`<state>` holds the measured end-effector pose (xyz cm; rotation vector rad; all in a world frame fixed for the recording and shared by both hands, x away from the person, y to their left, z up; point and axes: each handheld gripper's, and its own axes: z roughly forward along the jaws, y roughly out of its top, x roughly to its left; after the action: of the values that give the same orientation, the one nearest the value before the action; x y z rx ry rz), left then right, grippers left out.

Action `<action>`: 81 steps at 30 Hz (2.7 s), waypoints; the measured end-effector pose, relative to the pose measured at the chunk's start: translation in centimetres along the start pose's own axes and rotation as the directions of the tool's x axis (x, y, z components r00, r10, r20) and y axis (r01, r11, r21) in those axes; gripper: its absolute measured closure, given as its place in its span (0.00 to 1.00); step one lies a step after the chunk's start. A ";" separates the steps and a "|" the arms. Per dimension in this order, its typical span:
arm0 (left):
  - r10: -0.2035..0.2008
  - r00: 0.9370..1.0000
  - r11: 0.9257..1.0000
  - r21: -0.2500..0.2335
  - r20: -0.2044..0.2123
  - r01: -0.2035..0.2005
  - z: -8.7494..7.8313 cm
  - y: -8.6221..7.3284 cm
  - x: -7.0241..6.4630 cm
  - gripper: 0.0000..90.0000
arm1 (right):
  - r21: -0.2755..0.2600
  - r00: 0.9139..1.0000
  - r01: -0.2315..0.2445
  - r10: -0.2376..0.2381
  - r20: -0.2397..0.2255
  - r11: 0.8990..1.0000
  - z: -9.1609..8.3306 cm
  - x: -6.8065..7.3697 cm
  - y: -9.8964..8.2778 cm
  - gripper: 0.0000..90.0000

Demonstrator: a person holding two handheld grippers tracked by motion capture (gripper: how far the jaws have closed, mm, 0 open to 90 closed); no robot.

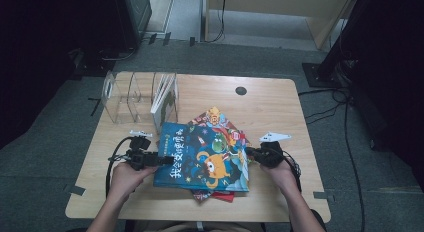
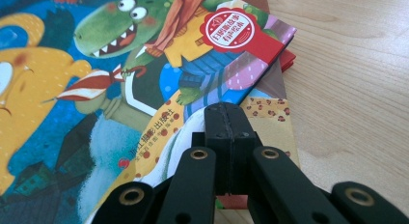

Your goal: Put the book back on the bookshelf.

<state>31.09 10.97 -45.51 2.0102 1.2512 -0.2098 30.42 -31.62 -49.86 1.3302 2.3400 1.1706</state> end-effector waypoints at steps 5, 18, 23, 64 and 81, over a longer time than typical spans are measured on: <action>0.000 0.997 0.999 -0.034 0.074 0.003 -2.0 2.1 -1.0 0.57 | -0.005 1.000 0.010 -0.010 -0.017 1.000 0.3 0.3 0.1 1.00; 0.028 0.998 0.993 0.113 0.060 -0.034 -5.6 9.6 -4.5 0.72 | -0.007 0.990 0.121 -0.121 -0.067 0.993 2.0 2.8 1.0 0.95; 0.022 0.998 0.984 0.174 0.052 -0.031 -5.5 12.0 -5.0 0.75 | -0.014 0.989 0.112 -0.113 -0.090 0.994 2.4 2.8 1.2 0.94; 0.026 1.000 0.972 0.234 -0.014 -0.022 -15.7 15.2 -6.2 0.93 | -0.040 0.972 0.226 -0.228 -0.058 0.973 3.9 3.4 2.0 0.48; -0.084 0.988 0.978 0.181 -0.131 0.107 -21.6 11.1 -3.0 0.93 | -0.044 0.973 0.222 -0.224 -0.050 0.974 4.9 2.8 3.1 0.41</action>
<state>33.64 20.48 -23.11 2.1522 1.4544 -0.2628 33.37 -25.88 -50.36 1.0032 2.4167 1.1882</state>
